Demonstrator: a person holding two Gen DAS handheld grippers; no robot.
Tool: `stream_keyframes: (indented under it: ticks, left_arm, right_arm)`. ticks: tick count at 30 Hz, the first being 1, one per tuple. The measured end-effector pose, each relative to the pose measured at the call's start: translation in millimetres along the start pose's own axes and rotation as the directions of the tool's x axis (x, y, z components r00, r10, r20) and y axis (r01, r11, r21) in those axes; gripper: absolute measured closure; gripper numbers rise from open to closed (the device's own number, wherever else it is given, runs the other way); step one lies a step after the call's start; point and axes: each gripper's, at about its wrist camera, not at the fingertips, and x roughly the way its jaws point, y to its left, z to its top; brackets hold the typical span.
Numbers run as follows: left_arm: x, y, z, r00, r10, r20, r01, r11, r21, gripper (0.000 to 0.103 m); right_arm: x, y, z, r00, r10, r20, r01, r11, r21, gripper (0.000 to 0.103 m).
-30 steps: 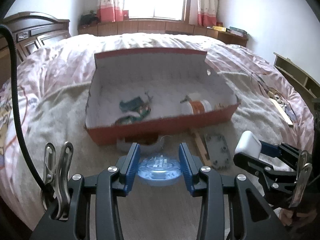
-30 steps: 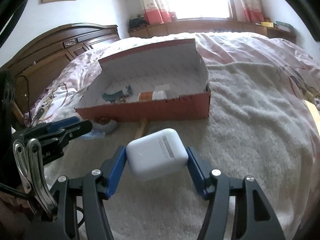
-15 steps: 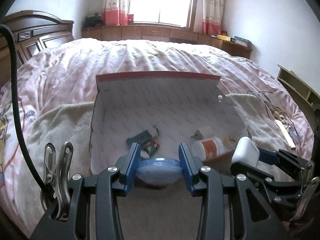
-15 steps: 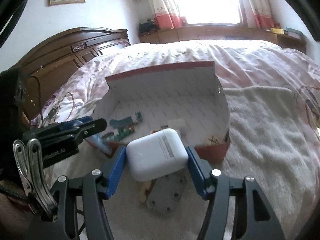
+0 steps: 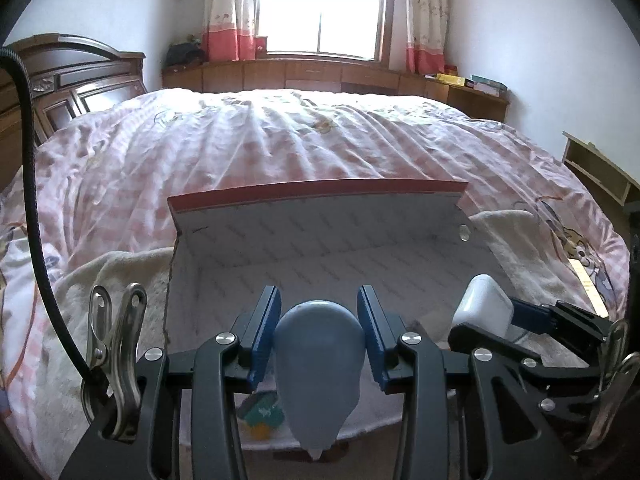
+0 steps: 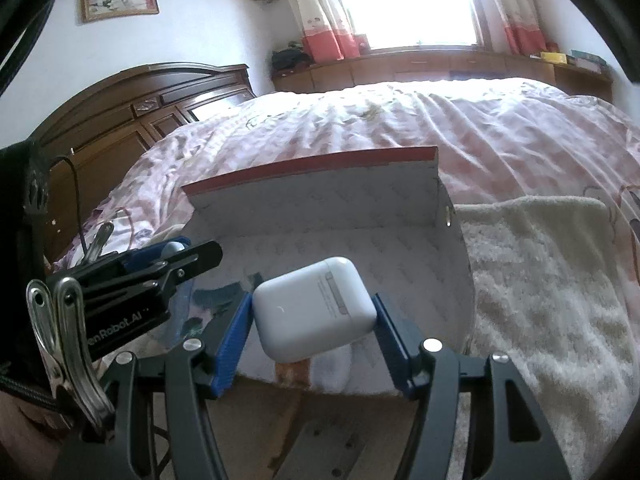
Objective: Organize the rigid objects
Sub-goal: 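Carry the tape dispenser and earbud case over the box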
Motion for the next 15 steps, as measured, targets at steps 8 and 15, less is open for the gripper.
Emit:
stream_keyframes:
  ticks: [8, 15]
  left_arm:
    - [25.8, 6.5, 3.6, 1.000, 0.022, -0.022, -0.022, 1.000, -0.002, 0.062]
    - [42.4, 12.4, 1.8, 0.998, 0.034, -0.047, -0.035, 0.999, -0.015, 0.062]
  right_arm:
    - [17.0, -9.6, 5.6, 1.000, -0.026, -0.017, 0.026, 1.000, 0.011, 0.039]
    - [26.1, -13.0, 3.7, 0.998, -0.043, -0.035, 0.043, 0.999, 0.009, 0.039]
